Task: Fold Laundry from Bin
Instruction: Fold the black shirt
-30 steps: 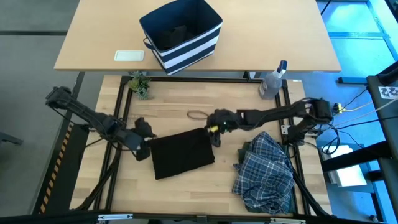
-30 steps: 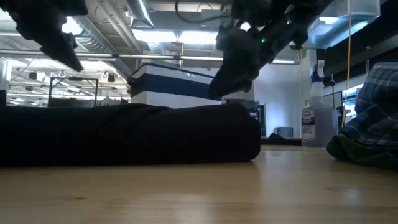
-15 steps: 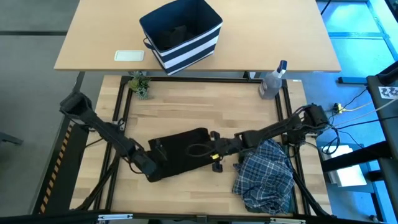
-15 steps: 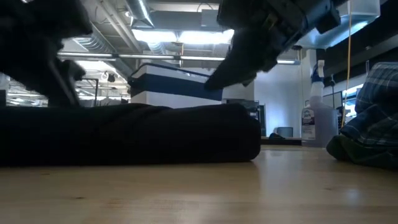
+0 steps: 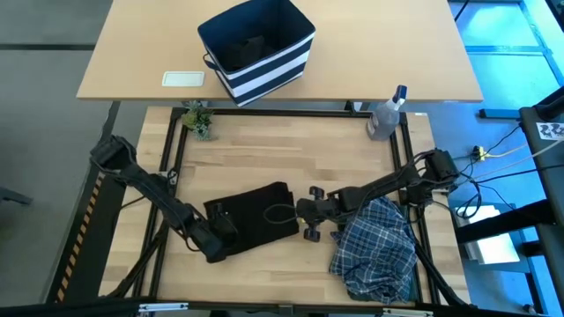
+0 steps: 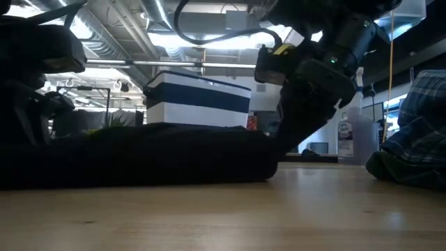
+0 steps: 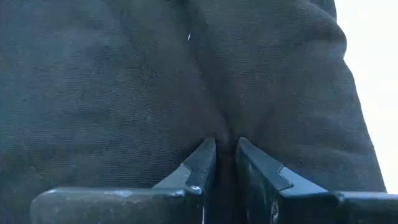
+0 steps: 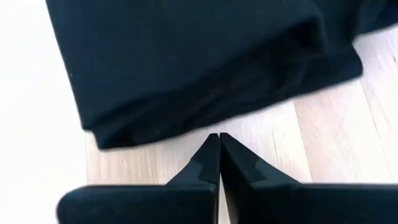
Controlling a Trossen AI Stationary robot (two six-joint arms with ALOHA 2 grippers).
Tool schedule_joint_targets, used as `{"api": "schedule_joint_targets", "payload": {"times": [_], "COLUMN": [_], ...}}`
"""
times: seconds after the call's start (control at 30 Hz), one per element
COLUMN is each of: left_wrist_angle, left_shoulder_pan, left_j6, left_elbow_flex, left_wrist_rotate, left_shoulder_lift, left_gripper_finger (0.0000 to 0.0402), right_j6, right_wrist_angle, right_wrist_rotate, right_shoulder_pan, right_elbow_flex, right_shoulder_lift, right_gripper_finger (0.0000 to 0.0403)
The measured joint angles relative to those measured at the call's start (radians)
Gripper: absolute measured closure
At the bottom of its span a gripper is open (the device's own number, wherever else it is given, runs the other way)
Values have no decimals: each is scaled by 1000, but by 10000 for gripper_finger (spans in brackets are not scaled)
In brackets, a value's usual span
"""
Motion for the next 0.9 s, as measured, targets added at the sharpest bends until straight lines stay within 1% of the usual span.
{"api": "schedule_joint_targets", "payload": {"times": [0.13, 0.27, 0.37, 0.43, 0.53, 0.77, 0.9], "left_wrist_angle": [-10, -11, -8, -6, -2, 7, 11], "left_shoulder_pan": [0, 0, 0, 0, 0, 4, 8], "left_j6": [21, 34, 55, 57, 66, 74, 53], "left_elbow_flex": [-2, -2, -2, -1, 0, 0, 0], "left_wrist_rotate": [7, -5, -29, -47, -75, -92, -94], "left_shoulder_lift": [-31, -89, -126, -141, -162, -159, -146], "left_gripper_finger": [342, 342, 342, 342, 342, 342, 342], "right_j6": [3, 2, -26, -48, -57, -57, -57], "right_wrist_angle": [-38, -13, 92, 187, 286, 320, 372], "right_wrist_rotate": [0, 18, 31, 15, -39, -55, -90], "right_shoulder_pan": [0, 0, 0, 0, 0, 1, 0], "right_elbow_flex": [0, 0, 1, 1, 2, 2, 1], "right_shoulder_lift": [-15, -92, -133, -136, -116, -35, 22], "right_gripper_finger": [400, 399, 401, 401, 401, 402, 402]}}
